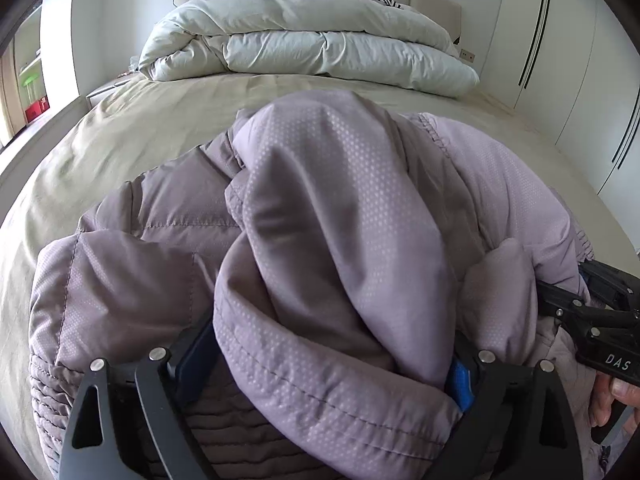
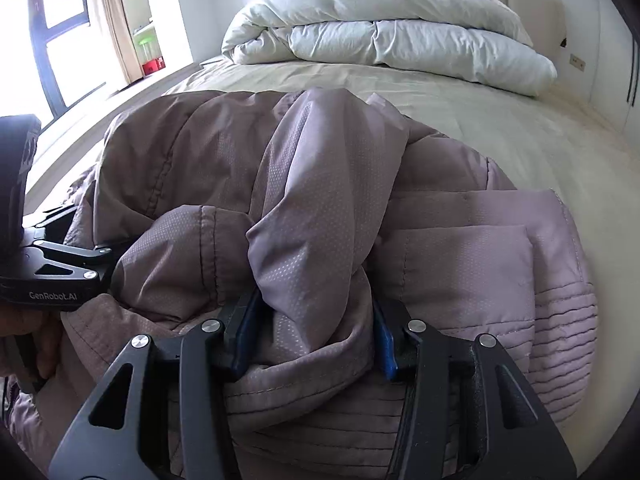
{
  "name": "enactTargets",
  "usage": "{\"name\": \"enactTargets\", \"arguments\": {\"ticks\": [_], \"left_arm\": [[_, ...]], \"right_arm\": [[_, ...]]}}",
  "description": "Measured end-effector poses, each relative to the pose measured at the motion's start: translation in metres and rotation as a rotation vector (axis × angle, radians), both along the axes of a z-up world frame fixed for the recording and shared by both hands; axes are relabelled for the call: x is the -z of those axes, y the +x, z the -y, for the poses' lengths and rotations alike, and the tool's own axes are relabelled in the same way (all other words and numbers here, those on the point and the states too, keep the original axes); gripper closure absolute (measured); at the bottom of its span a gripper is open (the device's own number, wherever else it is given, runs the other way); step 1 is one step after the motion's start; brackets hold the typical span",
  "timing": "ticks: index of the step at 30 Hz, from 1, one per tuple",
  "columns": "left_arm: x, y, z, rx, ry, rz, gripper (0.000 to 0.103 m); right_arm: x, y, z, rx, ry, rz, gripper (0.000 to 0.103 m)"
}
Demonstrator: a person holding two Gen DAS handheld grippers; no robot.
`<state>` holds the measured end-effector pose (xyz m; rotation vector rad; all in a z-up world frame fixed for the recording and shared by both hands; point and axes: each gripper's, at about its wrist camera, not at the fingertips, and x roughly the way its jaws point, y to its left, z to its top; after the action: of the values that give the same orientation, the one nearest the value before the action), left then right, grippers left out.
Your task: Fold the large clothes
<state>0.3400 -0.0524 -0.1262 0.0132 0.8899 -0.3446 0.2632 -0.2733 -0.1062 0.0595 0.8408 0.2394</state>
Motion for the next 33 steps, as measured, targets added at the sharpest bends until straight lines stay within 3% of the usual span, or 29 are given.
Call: {"name": "enactTargets", "arguments": {"ticks": [3, 6, 8, 11, 14, 16, 17, 20, 24, 28, 30, 33], "left_arm": [[-0.013, -0.005, -0.012, -0.021, -0.071, -0.016, 0.011], [-0.037, -0.017, -0.024, -0.067, -0.122, -0.010, 0.014], [-0.060, -0.027, -0.031, -0.099, -0.145, 0.056, 0.014], [-0.096, -0.023, -0.033, -0.121, -0.168, 0.154, 0.014], [-0.114, -0.003, -0.014, -0.089, -0.104, 0.230, 0.014], [-0.104, 0.018, 0.001, -0.067, -0.026, 0.207, 0.019], [-0.093, 0.029, 0.006, -0.071, 0.026, 0.177, 0.028], [-0.049, 0.046, 0.006, -0.071, 0.085, 0.071, 0.035], [-0.014, 0.042, -0.005, -0.075, 0.071, 0.058, 0.034], [-0.003, 0.037, 0.008, -0.073, 0.150, 0.095, 0.033], [-0.005, 0.039, 0.006, -0.077, 0.134, 0.082, 0.032], [-0.019, 0.032, -0.012, -0.106, 0.028, 0.048, 0.033]], "right_arm": [[-0.024, -0.007, 0.022, 0.059, 0.129, -0.044, 0.050], [-0.062, -0.016, 0.037, 0.082, 0.168, 0.060, 0.049], [-0.086, -0.014, 0.041, 0.081, 0.175, 0.120, 0.049], [-0.107, 0.004, 0.037, 0.068, 0.185, 0.142, 0.053], [-0.105, 0.041, 0.022, 0.055, 0.143, 0.107, 0.063], [-0.091, 0.062, 0.012, 0.045, 0.115, 0.052, 0.066], [-0.080, 0.073, 0.005, 0.046, 0.078, 0.019, 0.066], [-0.034, 0.090, -0.003, 0.055, -0.018, -0.070, 0.068], [-0.002, 0.087, -0.003, 0.031, -0.038, -0.035, 0.069], [0.011, 0.084, -0.010, 0.023, -0.082, -0.008, 0.069], [0.010, 0.084, -0.011, 0.018, -0.089, -0.016, 0.068], [-0.015, 0.075, -0.008, 0.069, -0.075, -0.031, 0.068]]}}
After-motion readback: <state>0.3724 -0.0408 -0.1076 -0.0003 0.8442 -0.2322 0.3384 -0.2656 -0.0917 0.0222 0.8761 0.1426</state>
